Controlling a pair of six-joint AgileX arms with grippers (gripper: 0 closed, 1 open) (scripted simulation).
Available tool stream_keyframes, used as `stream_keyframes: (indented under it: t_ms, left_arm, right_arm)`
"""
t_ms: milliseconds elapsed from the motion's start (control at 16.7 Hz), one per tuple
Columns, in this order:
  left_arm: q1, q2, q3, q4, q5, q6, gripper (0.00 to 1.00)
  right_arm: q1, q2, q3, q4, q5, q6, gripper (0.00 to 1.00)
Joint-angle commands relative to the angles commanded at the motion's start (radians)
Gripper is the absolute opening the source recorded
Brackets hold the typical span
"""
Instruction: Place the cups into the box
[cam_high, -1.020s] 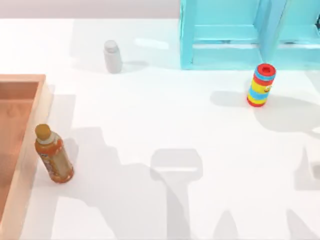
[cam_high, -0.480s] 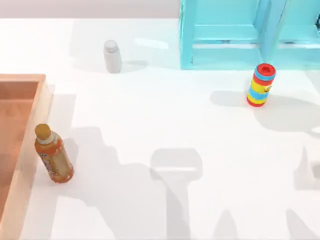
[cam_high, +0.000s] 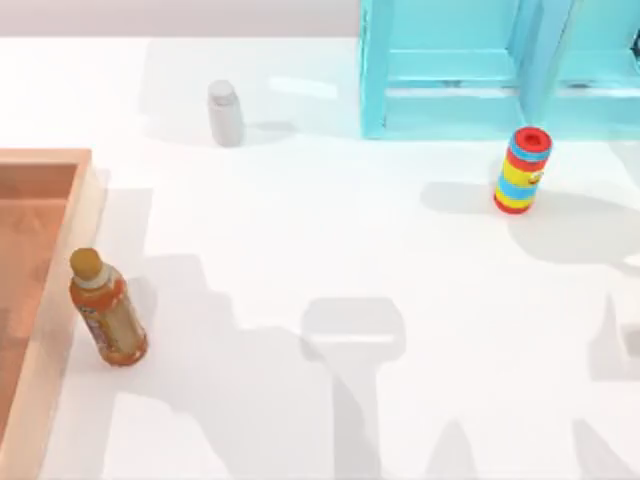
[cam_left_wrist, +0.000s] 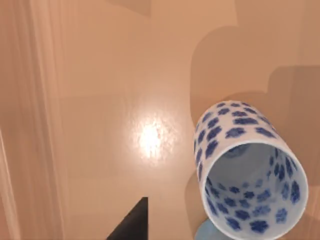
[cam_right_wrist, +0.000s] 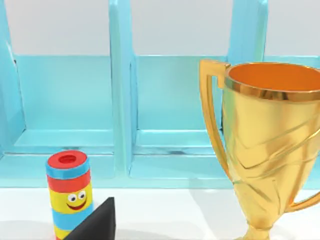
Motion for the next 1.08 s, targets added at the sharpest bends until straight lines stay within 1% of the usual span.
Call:
stream_keyframes:
  t_ms: [600,720,960,1080]
  left_arm:
    - [-0.001,0.002,0.017,-0.016,0.0,0.0,1.0]
    - [-0.001,0.009,0.076,-0.074,0.0,-0.001,1.0]
    - [-0.003,0.017,0.294,-0.281,0.001,-0.002,1.0]
    - [-0.005,0.016,0.374,-0.361,0.0,-0.003,1.0]
  right_arm:
    - [0.0,0.0,0.0,0.0,0.0,0.0,1.0]
    - [0.0,0.0,0.0,0.0,0.0,0.0,1.0]
    - [0.0,0.0,0.0,0.0,0.0,0.0,1.0]
    - [0.0,0.0,0.0,0.0,0.0,0.0,1.0]
